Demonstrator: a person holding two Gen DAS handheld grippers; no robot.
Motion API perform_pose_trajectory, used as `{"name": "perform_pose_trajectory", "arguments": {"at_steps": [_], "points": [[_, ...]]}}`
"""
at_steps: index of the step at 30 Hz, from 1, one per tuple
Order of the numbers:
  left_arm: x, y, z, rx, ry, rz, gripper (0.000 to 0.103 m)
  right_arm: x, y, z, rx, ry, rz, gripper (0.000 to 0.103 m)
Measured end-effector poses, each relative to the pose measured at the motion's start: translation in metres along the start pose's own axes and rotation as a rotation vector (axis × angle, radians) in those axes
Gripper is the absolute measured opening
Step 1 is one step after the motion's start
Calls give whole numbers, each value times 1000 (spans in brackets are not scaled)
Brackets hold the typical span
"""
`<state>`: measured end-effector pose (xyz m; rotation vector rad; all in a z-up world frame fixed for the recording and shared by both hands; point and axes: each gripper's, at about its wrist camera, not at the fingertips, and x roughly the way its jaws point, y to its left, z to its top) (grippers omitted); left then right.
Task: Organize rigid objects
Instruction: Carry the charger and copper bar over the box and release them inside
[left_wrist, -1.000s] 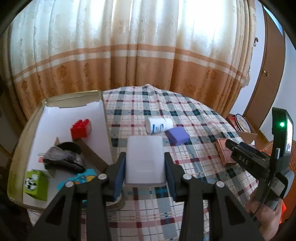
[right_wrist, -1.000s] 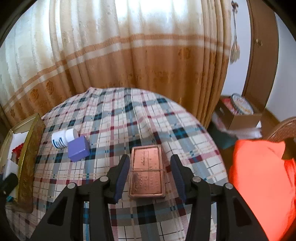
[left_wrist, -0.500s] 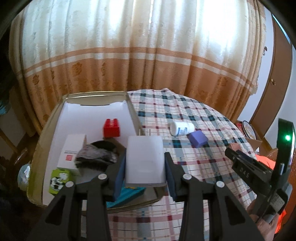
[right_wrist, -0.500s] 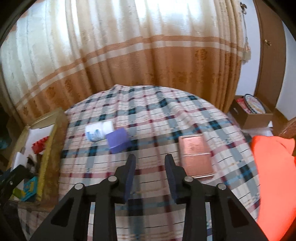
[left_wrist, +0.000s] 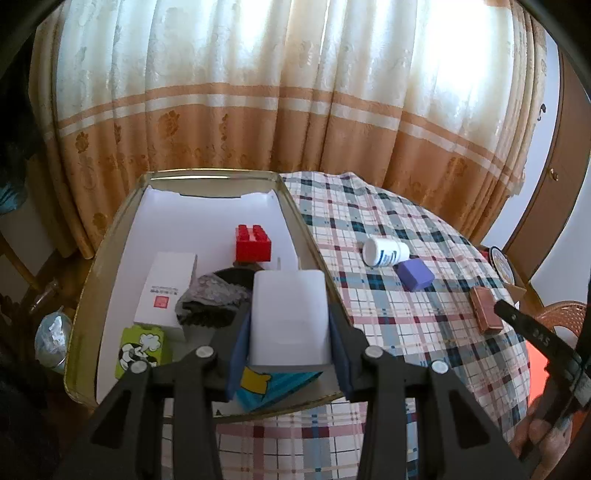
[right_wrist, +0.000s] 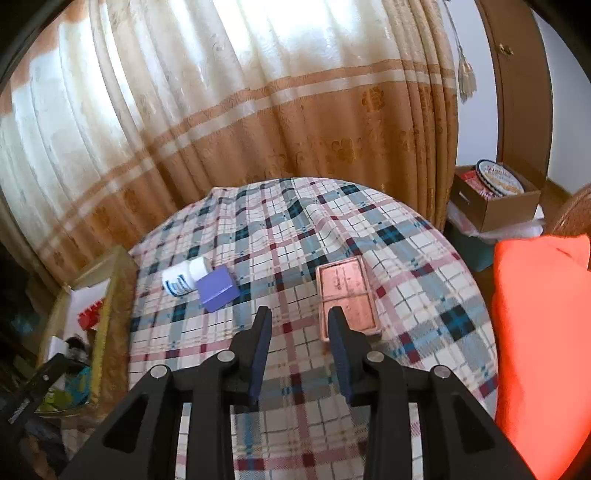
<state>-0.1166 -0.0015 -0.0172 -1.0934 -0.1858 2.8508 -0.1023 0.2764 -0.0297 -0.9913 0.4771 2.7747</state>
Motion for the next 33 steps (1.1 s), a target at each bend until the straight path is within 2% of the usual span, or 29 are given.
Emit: {"name": "perform_pose_trajectory", "arguments": {"at_steps": [2,3,4,10,12,14,19,23,28,33], "points": [[-2,0,0,5,-3,-1,39,4,1,5,-21,-7,-55,38],[-3,0,1,5,-6,0,39,9,1,9,-26,7,-95,50],[-4,0,2,6,-8,2,39,20,1,13,-33,50,-133,54],[-5,2,5,12,-13,20,39,56,-3,18,-90,142,-226,55],[-5,3,5,13,-13,22,39,67,-7,16,-73,185,-210,55],[-5,3,5,13,-13,24,39,67,-5,17,-87,182,-214,49],[-5,4,6,12,-10,24,39,65,-4,16,-93,188,-193,48],[-7,7,7,9,-14,26,39,49,2,13,-46,169,-137,48],[-8,14,9,0,-18,35,39,20,38,16,-48,96,-20,48],[-12,28,14,-16,-37,72,39,-11,95,22,-140,15,93,49]]}}
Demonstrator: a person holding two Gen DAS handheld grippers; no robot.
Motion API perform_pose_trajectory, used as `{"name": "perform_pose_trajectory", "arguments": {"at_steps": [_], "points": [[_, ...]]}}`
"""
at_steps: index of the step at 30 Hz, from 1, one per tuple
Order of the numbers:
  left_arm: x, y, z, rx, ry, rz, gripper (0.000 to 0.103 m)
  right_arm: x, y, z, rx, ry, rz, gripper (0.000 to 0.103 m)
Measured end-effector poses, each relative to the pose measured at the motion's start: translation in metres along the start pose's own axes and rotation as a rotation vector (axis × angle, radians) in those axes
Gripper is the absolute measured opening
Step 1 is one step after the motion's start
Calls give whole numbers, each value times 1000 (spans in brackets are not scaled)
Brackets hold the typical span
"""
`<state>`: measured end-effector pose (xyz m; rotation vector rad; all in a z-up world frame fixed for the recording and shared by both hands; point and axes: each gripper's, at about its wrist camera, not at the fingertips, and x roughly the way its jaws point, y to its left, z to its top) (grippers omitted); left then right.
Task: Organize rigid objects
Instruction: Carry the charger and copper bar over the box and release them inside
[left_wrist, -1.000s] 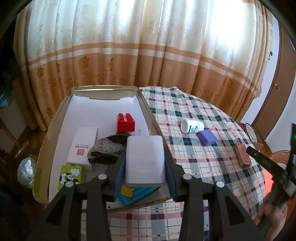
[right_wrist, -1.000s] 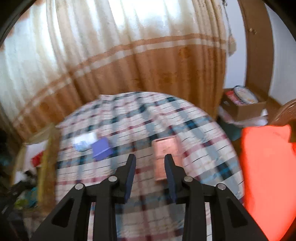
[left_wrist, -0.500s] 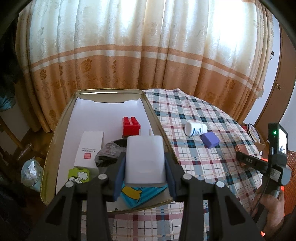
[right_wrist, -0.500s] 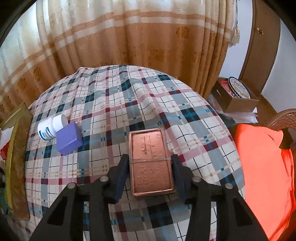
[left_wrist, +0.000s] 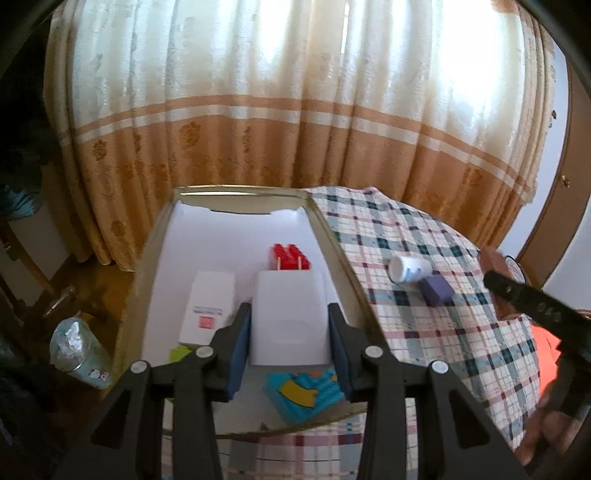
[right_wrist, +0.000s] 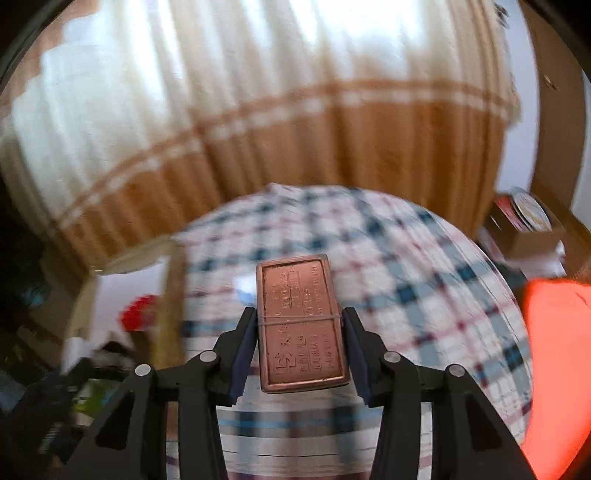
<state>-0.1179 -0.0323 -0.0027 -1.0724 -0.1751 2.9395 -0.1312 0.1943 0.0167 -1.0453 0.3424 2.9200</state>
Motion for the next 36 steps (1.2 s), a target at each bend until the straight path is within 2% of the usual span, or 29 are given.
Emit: {"name": "perform_pose_trajectory", "arguments": {"at_steps": [7,16,27,31,36], "points": [[0,24,6,-37,2,60,39,-10,66,6,-120,-61,82,49],[1,54,9,-79,4,117,39,-4,118,8,-178,-76,150,49],[7,69,14,-92,11,154,39,5,158,21,-232,-88,182,49],[10,68,23,-73,5,168,39,20,165,28,-225,-59,188,49],[22,69,26,-69,42,182,39,42,167,31,-195,5,208,49]]}}
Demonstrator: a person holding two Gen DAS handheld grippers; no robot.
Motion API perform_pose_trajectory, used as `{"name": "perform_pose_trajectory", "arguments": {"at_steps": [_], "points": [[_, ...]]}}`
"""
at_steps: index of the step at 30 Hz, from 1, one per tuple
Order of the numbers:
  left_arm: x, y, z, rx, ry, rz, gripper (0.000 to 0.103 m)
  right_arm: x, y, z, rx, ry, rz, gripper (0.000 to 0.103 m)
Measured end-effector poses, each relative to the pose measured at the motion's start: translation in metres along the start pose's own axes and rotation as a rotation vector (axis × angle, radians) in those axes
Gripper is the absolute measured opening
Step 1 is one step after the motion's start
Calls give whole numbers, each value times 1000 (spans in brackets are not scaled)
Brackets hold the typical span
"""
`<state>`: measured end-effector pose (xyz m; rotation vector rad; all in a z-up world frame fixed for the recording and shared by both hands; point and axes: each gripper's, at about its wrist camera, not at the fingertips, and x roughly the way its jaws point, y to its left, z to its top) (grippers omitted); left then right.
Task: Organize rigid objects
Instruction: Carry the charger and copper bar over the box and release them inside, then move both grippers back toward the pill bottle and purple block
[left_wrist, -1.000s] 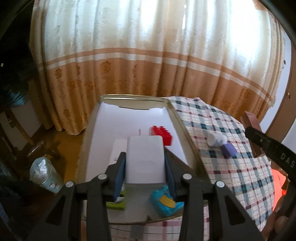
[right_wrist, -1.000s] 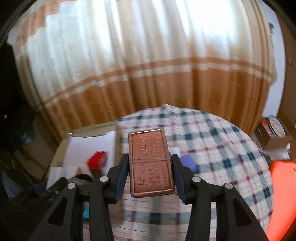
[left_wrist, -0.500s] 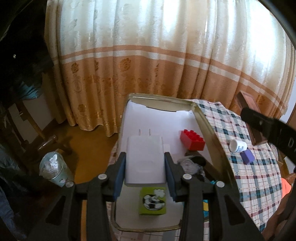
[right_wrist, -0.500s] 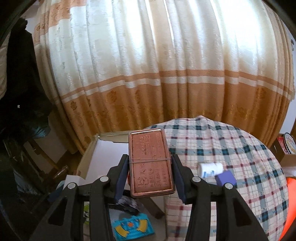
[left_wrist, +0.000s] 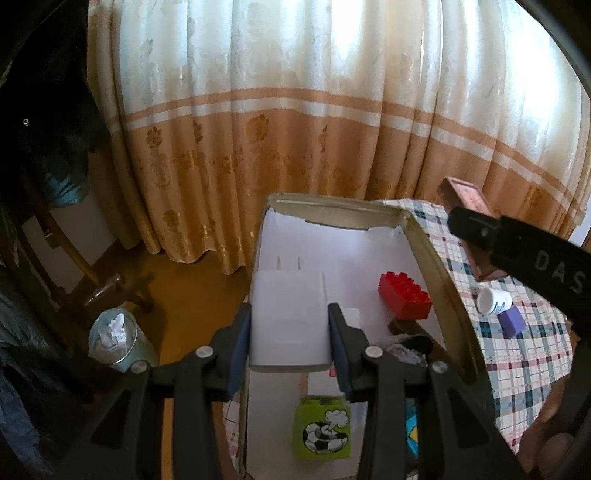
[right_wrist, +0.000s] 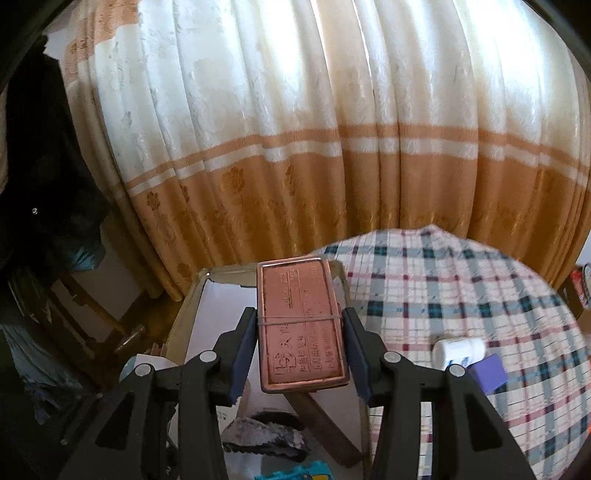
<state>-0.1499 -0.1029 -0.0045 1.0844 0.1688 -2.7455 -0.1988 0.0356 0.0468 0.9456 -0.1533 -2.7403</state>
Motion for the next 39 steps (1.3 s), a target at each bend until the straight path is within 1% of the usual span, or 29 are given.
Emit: {"name": "perform_pose_trajectory", "arguments": {"at_steps": [3,8,15,18,20,21,22,23,24,25,26,27,29,30,34,37,39], "points": [[8,-1,-2,-1,31,0,39,14,0,1,8,29,3,49],[15,-3,-5,7,52,4,39,32,5,2,2,62,17,49],[21,-5,-7,19,70,15,39,56,6,-5,21,156,83,49],[20,-8,-8,28,69,20,39,59,6,-9,36,179,118,50],[21,-9,-8,28,74,15,39,59,4,-10,50,187,138,52],[21,-8,-8,31,76,13,40,57,4,-9,53,184,144,56],[20,-9,-8,31,72,15,43,54,3,-9,52,177,147,58],[18,-9,-8,31,60,18,54,50,3,-9,47,162,148,61],[15,-9,-7,30,53,-3,70,45,3,-8,43,145,146,62],[13,-11,-6,29,53,-29,79,40,2,-8,43,130,145,62],[9,-14,-5,30,41,-22,97,35,0,-8,49,116,147,62],[2,-16,-5,35,9,3,102,30,-2,-8,59,103,149,62],[-10,-22,-5,64,-65,27,102,22,-8,-9,76,74,140,62],[-14,-25,-6,80,-77,27,102,16,-12,-10,84,52,128,63],[-18,-33,-9,89,-77,9,102,-4,-32,-16,126,-22,70,67],[-19,-38,-14,87,-74,-8,102,-21,-48,-23,146,-78,9,67],[-21,-44,-18,94,-82,-15,102,-34,-59,-30,145,-121,-50,67]]}}
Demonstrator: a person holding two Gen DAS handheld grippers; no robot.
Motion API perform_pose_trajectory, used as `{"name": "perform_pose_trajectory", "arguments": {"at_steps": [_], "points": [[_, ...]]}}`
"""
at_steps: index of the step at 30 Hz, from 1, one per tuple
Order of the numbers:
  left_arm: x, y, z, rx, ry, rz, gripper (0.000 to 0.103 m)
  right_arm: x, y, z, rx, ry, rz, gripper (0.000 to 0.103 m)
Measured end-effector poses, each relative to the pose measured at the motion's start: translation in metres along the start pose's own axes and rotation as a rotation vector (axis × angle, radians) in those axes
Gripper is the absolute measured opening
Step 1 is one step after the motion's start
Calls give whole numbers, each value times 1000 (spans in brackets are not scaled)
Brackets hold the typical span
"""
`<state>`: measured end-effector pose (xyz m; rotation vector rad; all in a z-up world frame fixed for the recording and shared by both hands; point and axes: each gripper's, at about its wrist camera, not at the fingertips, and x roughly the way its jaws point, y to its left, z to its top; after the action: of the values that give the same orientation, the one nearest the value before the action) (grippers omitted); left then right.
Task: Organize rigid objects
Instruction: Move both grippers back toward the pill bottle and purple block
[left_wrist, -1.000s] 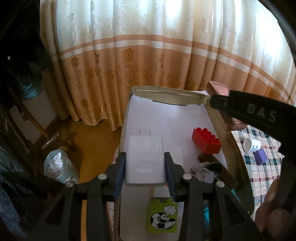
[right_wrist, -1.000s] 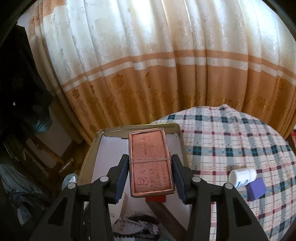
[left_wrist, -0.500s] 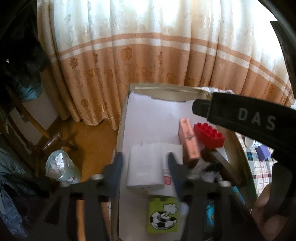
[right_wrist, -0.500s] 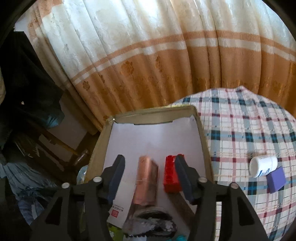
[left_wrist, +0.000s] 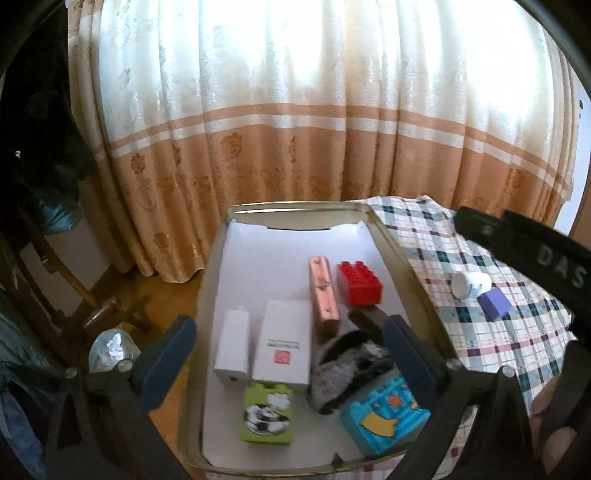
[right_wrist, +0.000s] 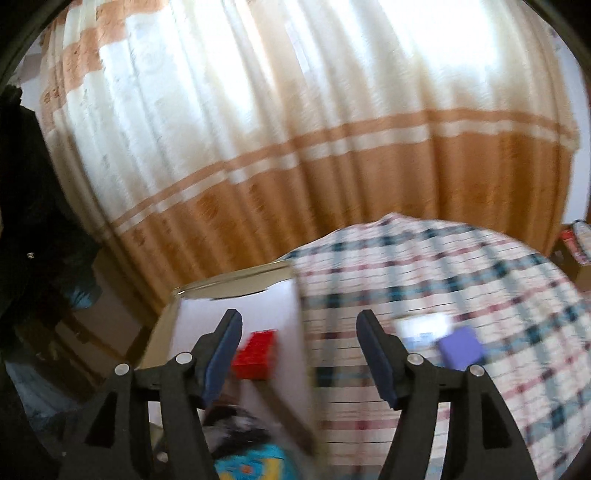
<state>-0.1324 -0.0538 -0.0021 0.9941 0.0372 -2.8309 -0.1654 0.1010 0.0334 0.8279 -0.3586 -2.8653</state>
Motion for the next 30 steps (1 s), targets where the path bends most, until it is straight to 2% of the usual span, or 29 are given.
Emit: {"name": "perform_pose_trajectory", "arguments": {"at_steps": [1,3,7,10,12,15,27,30], "points": [[-1,-4,-2,4,-4,-3,102,-4,-5,-1,-3,-18,-24,68],[-4,-12,-4,10,-17,-22,102,-16,-16,-6,-13,-68,-79,77],[-8,-25,-9,20,-43,-38,102,-36,-39,-15,-14,-174,-192,83],[-11,-34,-12,37,-74,-29,102,-43,-50,-19,-37,-215,-266,85],[-13,-40,-13,58,-105,-26,102,-44,-57,-21,-60,-214,-297,85],[-17,-49,-15,90,-143,-20,102,-47,-69,-25,-54,-201,-298,85],[-10,-70,-20,98,-137,-47,102,-52,-122,-42,-23,-147,-358,85],[-10,-78,-23,103,-141,-56,102,-57,-132,-42,-2,-158,-365,85]]}}
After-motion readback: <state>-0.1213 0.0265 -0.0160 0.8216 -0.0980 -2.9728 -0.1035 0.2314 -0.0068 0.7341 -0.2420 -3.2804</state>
